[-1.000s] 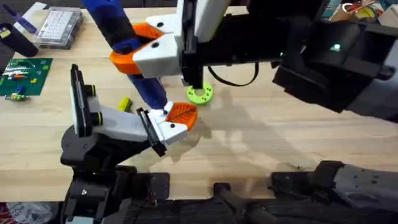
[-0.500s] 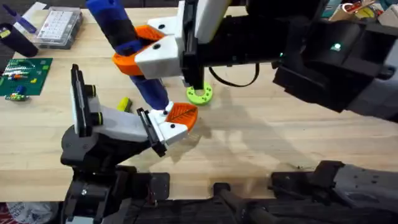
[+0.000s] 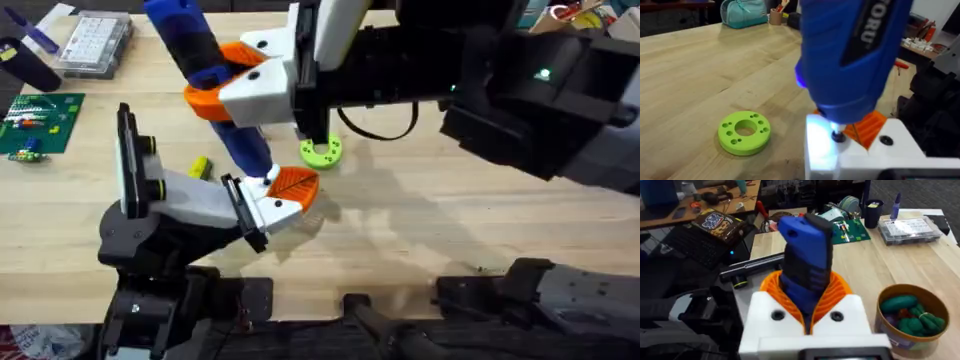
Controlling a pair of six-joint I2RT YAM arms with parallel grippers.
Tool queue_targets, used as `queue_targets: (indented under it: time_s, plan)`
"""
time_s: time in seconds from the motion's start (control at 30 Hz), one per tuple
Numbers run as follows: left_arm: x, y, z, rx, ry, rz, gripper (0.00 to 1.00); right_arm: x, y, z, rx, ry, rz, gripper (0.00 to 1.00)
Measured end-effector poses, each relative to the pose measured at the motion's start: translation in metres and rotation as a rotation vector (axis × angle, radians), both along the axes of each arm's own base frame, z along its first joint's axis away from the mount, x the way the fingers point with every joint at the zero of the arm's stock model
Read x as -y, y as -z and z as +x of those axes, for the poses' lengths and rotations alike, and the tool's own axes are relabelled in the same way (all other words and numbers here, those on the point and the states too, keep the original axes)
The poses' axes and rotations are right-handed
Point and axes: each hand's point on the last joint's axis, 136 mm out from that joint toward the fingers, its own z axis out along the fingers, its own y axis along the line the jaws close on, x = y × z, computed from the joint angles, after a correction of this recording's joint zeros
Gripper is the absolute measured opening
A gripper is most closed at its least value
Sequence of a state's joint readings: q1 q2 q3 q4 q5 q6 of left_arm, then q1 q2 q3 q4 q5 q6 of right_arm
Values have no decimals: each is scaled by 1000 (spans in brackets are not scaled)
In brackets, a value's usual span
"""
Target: Pick up the gripper from the table and insert it into the empty holder that is missing its gripper. Then pick up a screw, insert it into the mounting hole, and use the screwdriver to tighten it. Finally, clean up the table by picking up the vegetable and placing it into the bucket.
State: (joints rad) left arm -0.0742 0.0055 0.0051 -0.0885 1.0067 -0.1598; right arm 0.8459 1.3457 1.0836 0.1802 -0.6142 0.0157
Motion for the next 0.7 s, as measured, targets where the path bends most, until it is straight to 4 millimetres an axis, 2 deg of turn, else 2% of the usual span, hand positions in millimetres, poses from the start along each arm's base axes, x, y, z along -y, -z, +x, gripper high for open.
queue_targets:
  time_s: [0.53, 0.7]
  plan:
    - [1, 0, -2, -21, 14, -10, 12, 2, 3, -1, -17, 8, -18, 27]
    - [-1, 0, 1, -8, -10, -5, 12, -2, -8, 0, 21, 4, 64, 26]
